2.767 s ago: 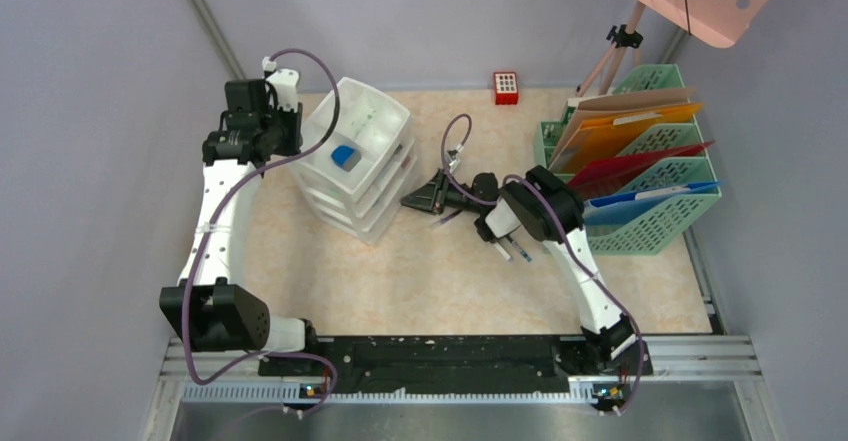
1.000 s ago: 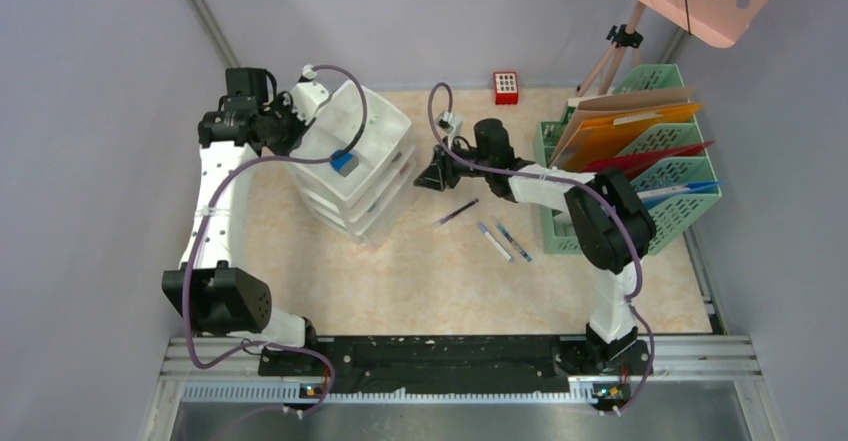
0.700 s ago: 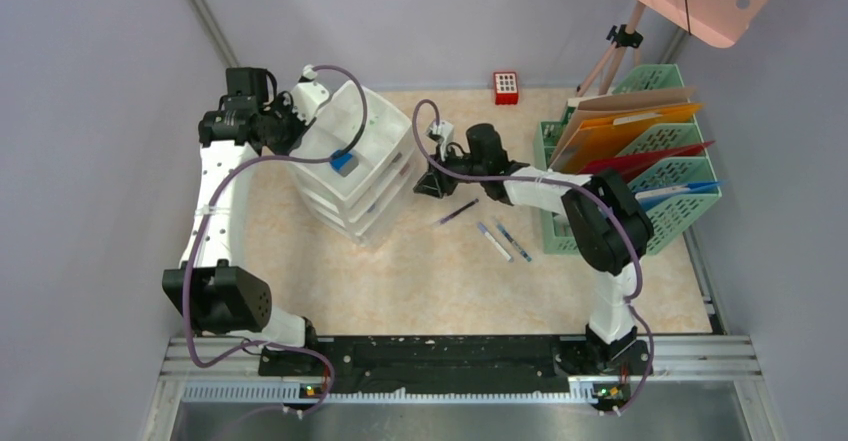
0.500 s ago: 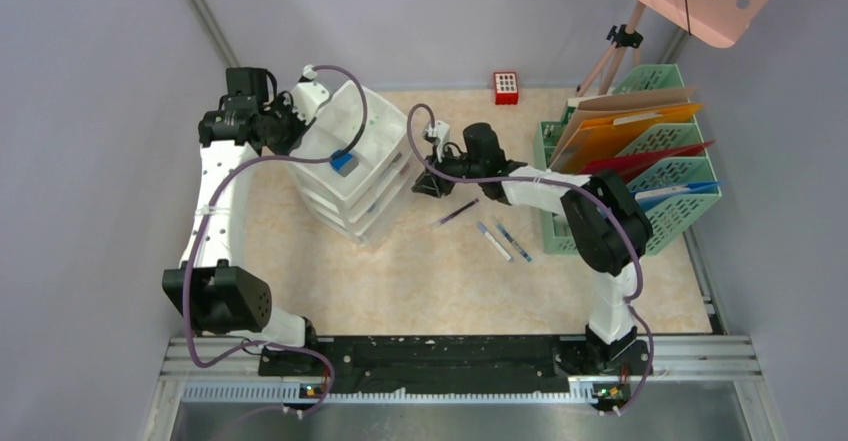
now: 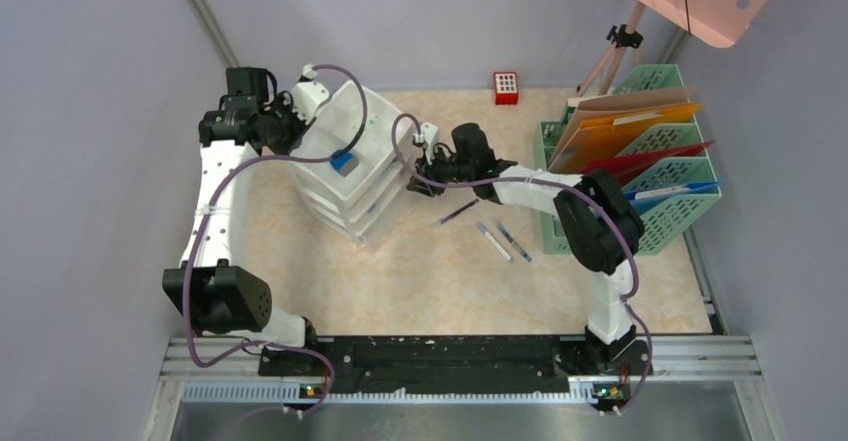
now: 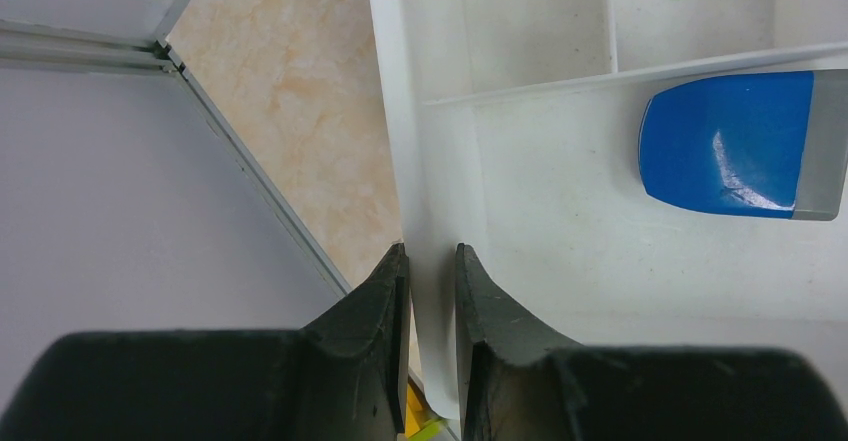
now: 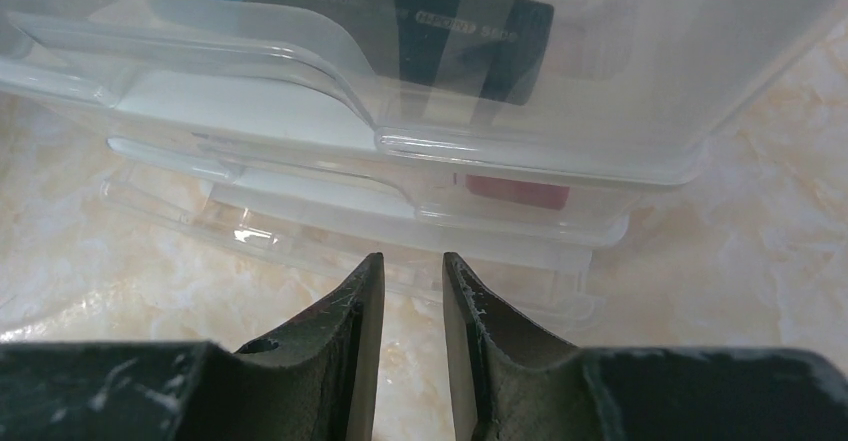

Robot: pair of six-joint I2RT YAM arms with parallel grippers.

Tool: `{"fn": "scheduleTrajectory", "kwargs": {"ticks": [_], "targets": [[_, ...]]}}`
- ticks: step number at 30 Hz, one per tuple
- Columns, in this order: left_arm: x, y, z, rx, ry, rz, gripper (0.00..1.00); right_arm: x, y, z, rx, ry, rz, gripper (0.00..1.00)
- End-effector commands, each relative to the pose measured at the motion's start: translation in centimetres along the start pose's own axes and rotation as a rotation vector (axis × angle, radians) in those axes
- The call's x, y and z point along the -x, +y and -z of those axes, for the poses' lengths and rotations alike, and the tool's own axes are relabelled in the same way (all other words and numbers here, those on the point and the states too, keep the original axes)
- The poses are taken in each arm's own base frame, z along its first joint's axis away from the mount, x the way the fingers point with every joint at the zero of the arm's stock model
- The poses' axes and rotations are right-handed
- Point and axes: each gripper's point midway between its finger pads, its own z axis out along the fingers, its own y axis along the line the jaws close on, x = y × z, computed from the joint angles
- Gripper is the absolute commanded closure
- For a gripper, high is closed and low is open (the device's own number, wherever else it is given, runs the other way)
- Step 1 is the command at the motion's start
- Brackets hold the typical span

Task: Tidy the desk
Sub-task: Open the drawer in the storage box.

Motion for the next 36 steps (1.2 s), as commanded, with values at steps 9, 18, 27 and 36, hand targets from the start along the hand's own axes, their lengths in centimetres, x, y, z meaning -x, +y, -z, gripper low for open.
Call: {"fn": "scheduleTrajectory", "kwargs": {"ticks": [9,18,27,36], "targets": [[-0.4,0.7,-0.1,0.01,0.03,-0.038,1.0,-0.9,0.2,-2.0,-0.082,0.066,0.116,0.74],[-0.4,0.9,-0.1,0.019,0.031,-0.036,1.0,-2.9,0.3,-1.6,-0.128,0.154,0.103,0.75],[-0.7,1.6,-0.1,0.051,0.05,-0.073,1.0,-2.6,1.2,-0.1,-0.112,0.201,0.097,0.77],[-0.8,2.3,-0.3,0.074,0.066,-0.097,1.0,-3.6,2.6,1.4,-0.087,0.261,0.077,0.78]]}}
